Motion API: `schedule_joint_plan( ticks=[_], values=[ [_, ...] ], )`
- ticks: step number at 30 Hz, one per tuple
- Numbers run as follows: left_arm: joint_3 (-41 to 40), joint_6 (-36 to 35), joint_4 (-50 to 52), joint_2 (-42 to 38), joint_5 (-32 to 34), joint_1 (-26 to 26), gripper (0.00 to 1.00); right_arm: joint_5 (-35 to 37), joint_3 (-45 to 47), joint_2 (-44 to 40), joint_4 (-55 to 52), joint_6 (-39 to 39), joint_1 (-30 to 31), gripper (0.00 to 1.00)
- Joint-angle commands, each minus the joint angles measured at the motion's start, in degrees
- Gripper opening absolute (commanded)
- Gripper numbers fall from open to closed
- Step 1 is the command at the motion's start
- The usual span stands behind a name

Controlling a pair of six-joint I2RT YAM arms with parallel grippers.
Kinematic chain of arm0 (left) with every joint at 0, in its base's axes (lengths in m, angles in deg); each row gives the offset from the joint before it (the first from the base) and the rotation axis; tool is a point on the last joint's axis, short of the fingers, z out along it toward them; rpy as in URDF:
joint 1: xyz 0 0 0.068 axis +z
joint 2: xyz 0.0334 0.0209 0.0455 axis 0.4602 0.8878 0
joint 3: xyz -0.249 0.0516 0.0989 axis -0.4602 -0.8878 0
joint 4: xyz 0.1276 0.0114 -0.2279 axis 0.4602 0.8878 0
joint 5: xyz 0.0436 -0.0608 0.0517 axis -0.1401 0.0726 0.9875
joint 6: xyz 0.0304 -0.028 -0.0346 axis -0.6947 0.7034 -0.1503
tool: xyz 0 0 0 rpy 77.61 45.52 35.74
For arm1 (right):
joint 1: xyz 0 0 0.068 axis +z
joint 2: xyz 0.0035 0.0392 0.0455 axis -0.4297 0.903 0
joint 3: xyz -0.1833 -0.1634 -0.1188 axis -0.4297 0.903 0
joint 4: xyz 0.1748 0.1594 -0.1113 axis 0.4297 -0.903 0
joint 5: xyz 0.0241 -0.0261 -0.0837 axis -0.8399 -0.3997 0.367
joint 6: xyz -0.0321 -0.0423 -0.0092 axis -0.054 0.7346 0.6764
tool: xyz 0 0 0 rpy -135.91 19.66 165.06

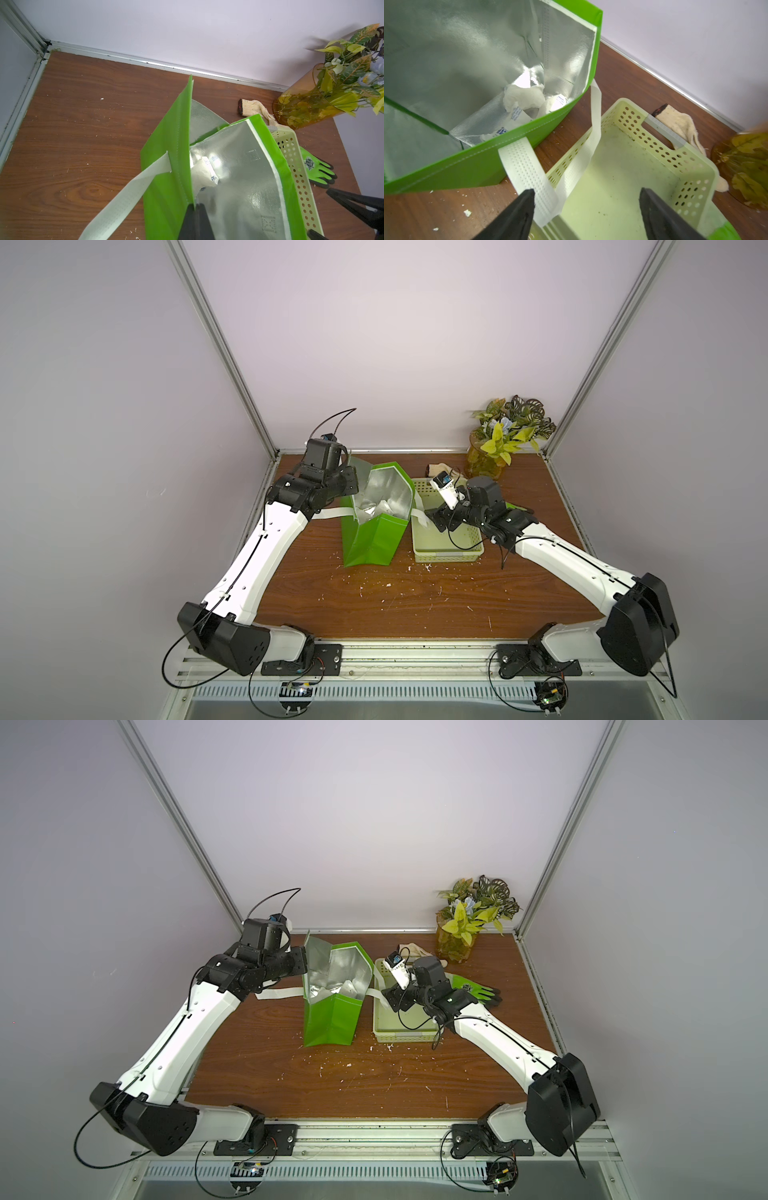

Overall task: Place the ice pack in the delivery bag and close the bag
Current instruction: Adjust the delivery bag at the center of the board.

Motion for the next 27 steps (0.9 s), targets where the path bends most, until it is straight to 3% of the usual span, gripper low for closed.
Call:
schedule_joint_plan(
  ticks=[1,11,13,17,27],
  values=[
    [-1.09,-1.32,-0.82,-1.88,3.35,0.80,0.00,-7.94,-0.23,1.82,8.39,2.90,0.93,0.82],
    [-3.64,-0.61,-0.78,-3.19,4.15,2.47,0.01,-14.79,-13.91,17.59,12.86,4.85,9.18,0.79],
    [-4.23,-0.51,-0.86,-3.48,2.40,4.25,0.09,-16.04,-14.68,19.01,14.58,3.82,10.07,0.80],
    [-4.87,-1.04,-1.13,-4.40,-0.99,7.60,0.40,-16.95,-15.89,21.12,15.80,2.96,11.33,0.80],
    [-3.16,-1.98,-0.78,-8.14,-1.54,8.65,0.62,-11.36,-15.77,19.46,11.70,6.42,11.59,0.82]
  ],
)
